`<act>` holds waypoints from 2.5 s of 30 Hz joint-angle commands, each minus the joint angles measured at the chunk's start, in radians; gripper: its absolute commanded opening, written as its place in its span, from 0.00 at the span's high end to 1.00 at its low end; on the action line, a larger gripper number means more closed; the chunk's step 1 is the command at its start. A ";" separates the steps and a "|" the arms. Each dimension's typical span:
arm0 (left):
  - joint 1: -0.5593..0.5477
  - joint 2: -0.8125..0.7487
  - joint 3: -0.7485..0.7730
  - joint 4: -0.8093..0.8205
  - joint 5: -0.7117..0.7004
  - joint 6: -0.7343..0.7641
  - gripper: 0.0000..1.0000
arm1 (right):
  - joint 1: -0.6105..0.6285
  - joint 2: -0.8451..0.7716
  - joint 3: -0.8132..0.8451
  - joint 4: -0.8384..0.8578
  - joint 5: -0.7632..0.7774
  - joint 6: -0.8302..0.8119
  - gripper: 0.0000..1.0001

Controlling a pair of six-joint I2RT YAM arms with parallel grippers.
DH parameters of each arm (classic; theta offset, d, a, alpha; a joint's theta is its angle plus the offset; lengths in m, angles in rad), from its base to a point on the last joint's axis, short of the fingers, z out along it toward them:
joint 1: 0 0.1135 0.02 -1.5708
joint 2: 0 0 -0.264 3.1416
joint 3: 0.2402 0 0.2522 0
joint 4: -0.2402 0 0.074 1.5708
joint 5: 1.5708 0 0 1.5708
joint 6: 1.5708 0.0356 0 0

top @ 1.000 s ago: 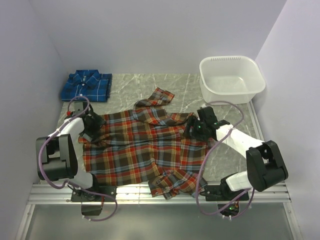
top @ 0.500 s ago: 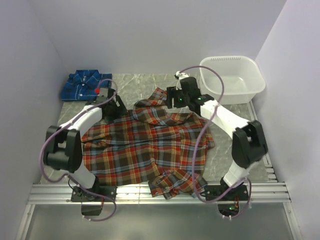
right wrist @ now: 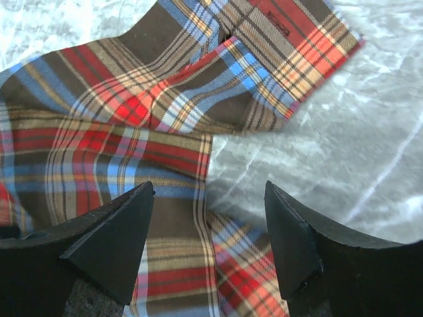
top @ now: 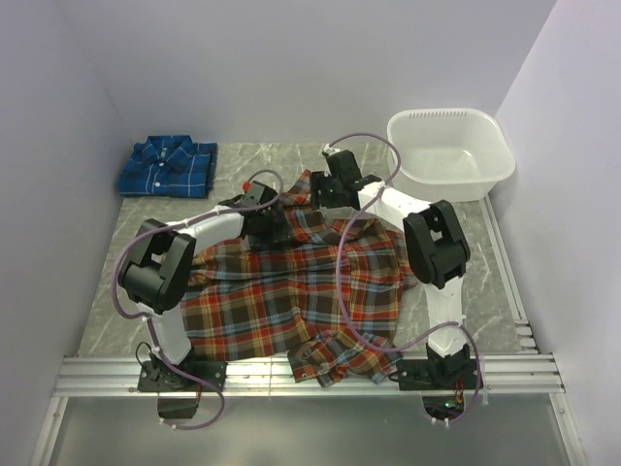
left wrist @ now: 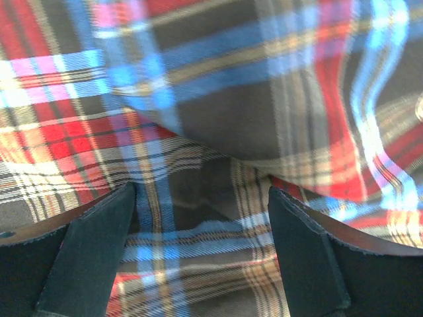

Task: Fold and stack the long sleeve shirts
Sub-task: Flatten the shirt out

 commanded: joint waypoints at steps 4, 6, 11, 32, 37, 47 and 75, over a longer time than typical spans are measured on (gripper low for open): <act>-0.083 0.025 -0.059 0.014 0.038 0.015 0.12 | 0.005 0.050 0.082 -0.026 -0.002 0.015 0.25; -0.100 0.013 -0.103 0.011 0.045 0.020 0.12 | 0.007 0.043 0.070 -0.023 -0.037 0.009 0.25; -0.131 -0.047 -0.178 -0.004 0.071 0.025 0.12 | 0.011 0.015 -0.010 0.005 -0.119 -0.020 0.27; -0.133 -0.096 -0.260 -0.056 0.030 0.005 0.12 | 0.034 -0.036 -0.089 0.040 -0.298 -0.100 0.59; -0.134 -0.104 -0.272 -0.056 0.039 0.006 0.12 | 0.022 -0.022 -0.052 0.080 -0.266 -0.071 0.67; -0.133 -0.127 -0.312 -0.055 0.065 -0.002 0.12 | -0.045 0.056 0.065 0.081 -0.118 0.017 1.00; -0.039 -0.185 -0.038 -0.181 -0.105 -0.051 0.06 | -0.150 -0.192 0.116 0.043 0.165 0.032 0.33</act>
